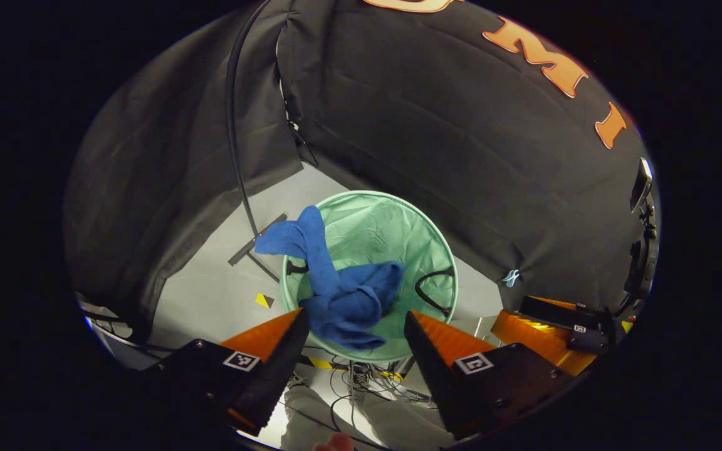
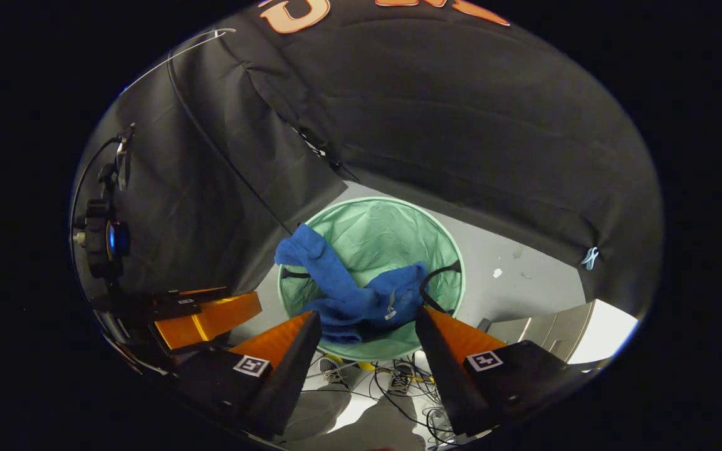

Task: Grasp the clothes on the hanger with both hands and then place them into the laundry hamper below.

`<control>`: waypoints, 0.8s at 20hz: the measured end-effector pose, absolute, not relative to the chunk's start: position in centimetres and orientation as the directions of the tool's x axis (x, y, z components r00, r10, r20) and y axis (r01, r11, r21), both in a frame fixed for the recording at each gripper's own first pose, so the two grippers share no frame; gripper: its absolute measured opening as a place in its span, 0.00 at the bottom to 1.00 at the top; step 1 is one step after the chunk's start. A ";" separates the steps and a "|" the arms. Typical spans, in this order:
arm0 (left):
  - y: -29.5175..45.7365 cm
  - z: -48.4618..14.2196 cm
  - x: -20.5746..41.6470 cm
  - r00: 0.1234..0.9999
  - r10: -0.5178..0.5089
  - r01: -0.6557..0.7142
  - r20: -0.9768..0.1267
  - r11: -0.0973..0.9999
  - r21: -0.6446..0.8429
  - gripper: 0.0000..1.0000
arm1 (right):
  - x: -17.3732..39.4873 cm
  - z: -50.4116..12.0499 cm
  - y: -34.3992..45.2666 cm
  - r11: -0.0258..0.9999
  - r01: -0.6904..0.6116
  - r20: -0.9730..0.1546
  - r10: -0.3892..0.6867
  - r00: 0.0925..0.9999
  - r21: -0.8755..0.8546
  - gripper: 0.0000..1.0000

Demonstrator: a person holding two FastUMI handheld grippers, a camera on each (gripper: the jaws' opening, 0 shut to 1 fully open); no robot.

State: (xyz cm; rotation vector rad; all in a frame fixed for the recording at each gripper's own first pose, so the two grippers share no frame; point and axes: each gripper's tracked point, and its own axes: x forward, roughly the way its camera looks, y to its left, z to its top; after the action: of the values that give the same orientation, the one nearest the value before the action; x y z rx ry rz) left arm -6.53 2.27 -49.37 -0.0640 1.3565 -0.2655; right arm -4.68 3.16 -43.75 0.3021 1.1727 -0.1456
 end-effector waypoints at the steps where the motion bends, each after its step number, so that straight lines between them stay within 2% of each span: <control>1: 2.3 -49.1 -6.4 0.198 -0.232 0.159 -0.952 0.966 -0.202 0.98 | -4.7 -43.6 3.2 0.951 0.269 -0.922 0.041 0.386 0.155 0.99; 5: 2.6 -45.8 -6.1 0.245 -0.270 0.179 -0.931 0.957 -0.230 0.97 | -4.7 -41.9 3.3 0.953 0.276 -0.904 -0.005 0.427 0.125 0.99; 9: 2.0 -39.9 -2.3 0.408 -0.341 0.285 -0.847 0.929 -0.237 0.97 | -3.8 -36.0 3.7 0.932 0.345 -0.840 -0.102 0.534 0.107 0.99; 12: 1.5 -35.0 0.1 0.503 -0.404 0.339 -0.765 0.905 -0.255 0.96 | -3.1 -30.5 3.3 0.910 0.404 -0.751 -0.204 0.629 0.091 0.99; 16: 2.0 -27.1 4.3 0.650 -0.417 0.346 -0.635 0.907 -0.241 0.96 | -2.6 -22.7 2.7 0.905 0.418 -0.584 -0.297 0.756 0.081 0.98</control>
State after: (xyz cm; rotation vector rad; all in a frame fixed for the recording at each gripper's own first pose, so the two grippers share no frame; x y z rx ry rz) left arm 4.25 1.96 -27.06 -0.1012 0.7460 -0.4341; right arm -2.61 2.72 -22.70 0.2127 0.5978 -0.3932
